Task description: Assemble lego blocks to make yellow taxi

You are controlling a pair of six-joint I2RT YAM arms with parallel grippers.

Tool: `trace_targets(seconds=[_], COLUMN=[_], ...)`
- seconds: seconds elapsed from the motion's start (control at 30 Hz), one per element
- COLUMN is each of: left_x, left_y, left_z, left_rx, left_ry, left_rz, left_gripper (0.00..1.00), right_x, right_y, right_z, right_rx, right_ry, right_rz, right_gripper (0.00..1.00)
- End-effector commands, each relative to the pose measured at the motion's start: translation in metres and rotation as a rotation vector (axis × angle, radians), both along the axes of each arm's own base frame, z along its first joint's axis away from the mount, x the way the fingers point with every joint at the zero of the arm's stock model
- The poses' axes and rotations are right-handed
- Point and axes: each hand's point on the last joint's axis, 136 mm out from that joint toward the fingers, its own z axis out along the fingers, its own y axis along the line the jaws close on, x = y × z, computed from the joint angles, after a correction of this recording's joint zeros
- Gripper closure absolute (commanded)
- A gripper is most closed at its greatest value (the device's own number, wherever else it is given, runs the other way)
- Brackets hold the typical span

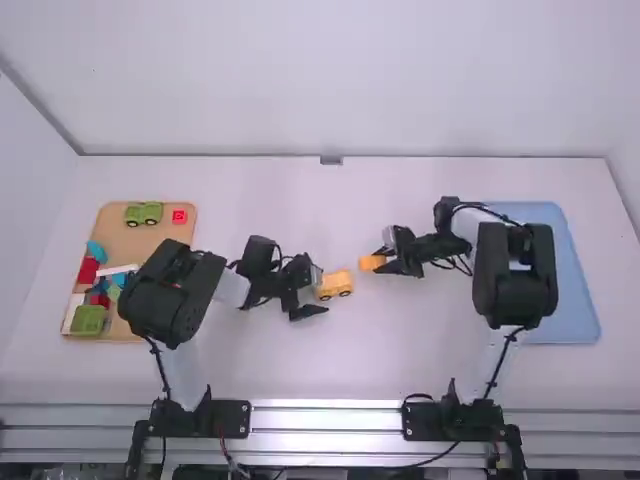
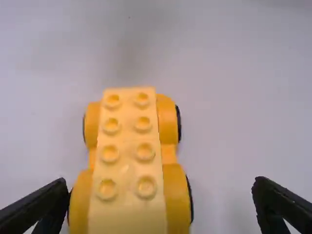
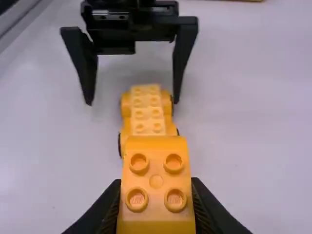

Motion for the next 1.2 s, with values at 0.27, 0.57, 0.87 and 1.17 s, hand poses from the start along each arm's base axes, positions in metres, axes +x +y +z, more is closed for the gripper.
trace_targets(seconds=[0.27,0.57,0.87,1.17], left_x=[0.006,0.013,0.012,0.018], left_y=[-0.004,-0.005,-0.006,-0.013], left_z=[0.003,-0.004,-0.019,-0.029], left_rx=[0.009,-0.039,-0.023,-0.010], left_ry=[0.006,0.069,0.093,0.104], left_rz=[-0.027,0.082,0.128,0.140], left_gripper=[0.01,0.01,0.01,0.01], right_x=[-0.005,-0.004,-0.004,0.004], right_y=[0.018,0.018,0.018,0.019], right_z=[0.019,0.020,0.020,0.021], right_rx=[-0.043,-0.038,-0.038,-0.037], right_ry=[-0.013,-0.018,-0.019,-0.011], right_rz=[0.034,0.030,0.031,-0.001], right_gripper=[0.86,0.87,0.87,0.89])
